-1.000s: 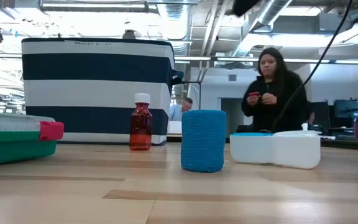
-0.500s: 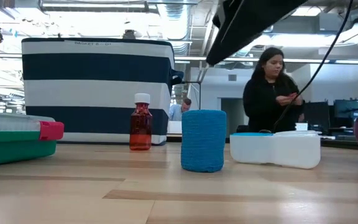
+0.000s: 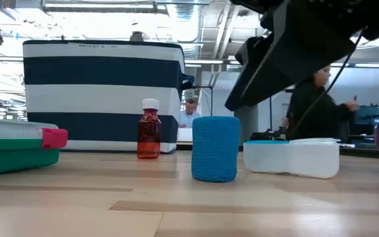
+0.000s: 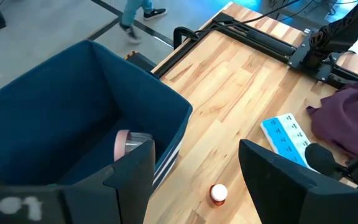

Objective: Pick & place medical supplies in basket/bin
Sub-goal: Put the blue bandage into the blue bin

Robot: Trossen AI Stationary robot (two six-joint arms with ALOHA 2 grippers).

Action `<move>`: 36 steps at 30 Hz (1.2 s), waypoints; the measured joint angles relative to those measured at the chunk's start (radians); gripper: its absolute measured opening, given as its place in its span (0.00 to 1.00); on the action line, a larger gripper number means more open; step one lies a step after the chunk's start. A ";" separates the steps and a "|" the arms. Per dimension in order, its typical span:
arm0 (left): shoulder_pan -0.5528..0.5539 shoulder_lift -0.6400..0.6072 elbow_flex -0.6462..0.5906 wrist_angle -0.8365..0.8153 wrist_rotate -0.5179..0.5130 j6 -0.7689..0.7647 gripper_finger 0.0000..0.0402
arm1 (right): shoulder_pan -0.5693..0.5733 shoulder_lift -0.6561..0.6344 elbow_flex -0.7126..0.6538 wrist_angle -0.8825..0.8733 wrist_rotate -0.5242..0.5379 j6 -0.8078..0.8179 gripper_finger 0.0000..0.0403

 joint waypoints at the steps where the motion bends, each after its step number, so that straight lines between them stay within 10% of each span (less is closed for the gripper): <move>1: 0.000 0.000 0.000 0.000 0.000 0.003 0.55 | 0.000 0.001 -0.012 0.036 0.000 0.000 0.57; 12: 0.000 0.001 0.000 0.002 0.002 0.014 0.55 | -0.014 0.166 0.016 0.170 0.158 -0.032 0.57; 23: 0.000 0.000 0.000 0.000 0.003 0.014 0.55 | -0.085 0.189 0.061 0.158 0.064 -0.023 0.57; 36: 0.000 0.000 0.000 -0.002 0.004 0.014 0.55 | -0.088 0.190 0.060 0.184 0.035 -0.037 0.30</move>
